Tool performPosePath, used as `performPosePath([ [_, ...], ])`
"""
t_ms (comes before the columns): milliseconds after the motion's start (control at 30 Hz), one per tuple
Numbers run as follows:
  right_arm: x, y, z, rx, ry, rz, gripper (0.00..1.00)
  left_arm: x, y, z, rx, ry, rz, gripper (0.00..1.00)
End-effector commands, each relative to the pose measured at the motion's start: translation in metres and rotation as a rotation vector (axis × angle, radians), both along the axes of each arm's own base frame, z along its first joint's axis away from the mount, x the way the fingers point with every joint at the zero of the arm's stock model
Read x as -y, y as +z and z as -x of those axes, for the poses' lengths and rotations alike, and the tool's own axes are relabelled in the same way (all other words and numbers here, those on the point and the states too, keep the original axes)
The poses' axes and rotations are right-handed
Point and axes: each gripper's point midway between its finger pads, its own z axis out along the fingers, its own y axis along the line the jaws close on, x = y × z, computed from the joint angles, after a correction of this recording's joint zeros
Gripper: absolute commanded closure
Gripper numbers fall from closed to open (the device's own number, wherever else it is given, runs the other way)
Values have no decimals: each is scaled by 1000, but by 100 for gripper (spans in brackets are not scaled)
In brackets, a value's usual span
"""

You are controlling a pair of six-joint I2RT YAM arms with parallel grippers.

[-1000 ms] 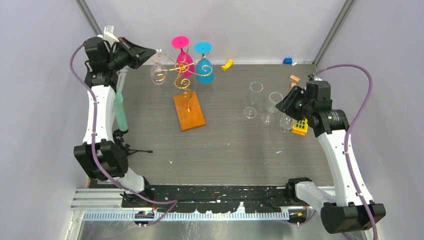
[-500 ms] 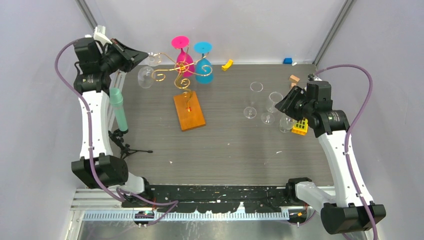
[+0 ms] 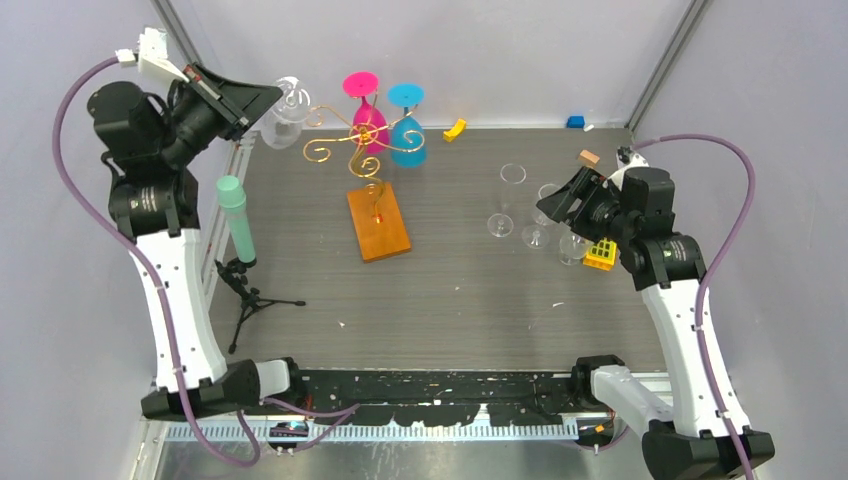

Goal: Take the wine glass off the wine glass rack

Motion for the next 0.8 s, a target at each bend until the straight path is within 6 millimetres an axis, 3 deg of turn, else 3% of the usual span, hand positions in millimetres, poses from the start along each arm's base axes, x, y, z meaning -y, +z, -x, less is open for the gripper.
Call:
performPosePath([
  [0,-21,34,0,144,97,-89,29,23,66,58,229,-99,10,100],
  [200,-46,65,3,276,230,-209,29,53,92,95,276,-312,151,100],
  [433,-75,134,17,515,403,-372,29,75,112,117,308,-481,304,100],
  [667,-91,175,38,661,518,-424,29,129,97,128,211,-678,407,100],
  [767,-103,187,63,767,639,-397,29,154,87,130,157,-739,449,100],
])
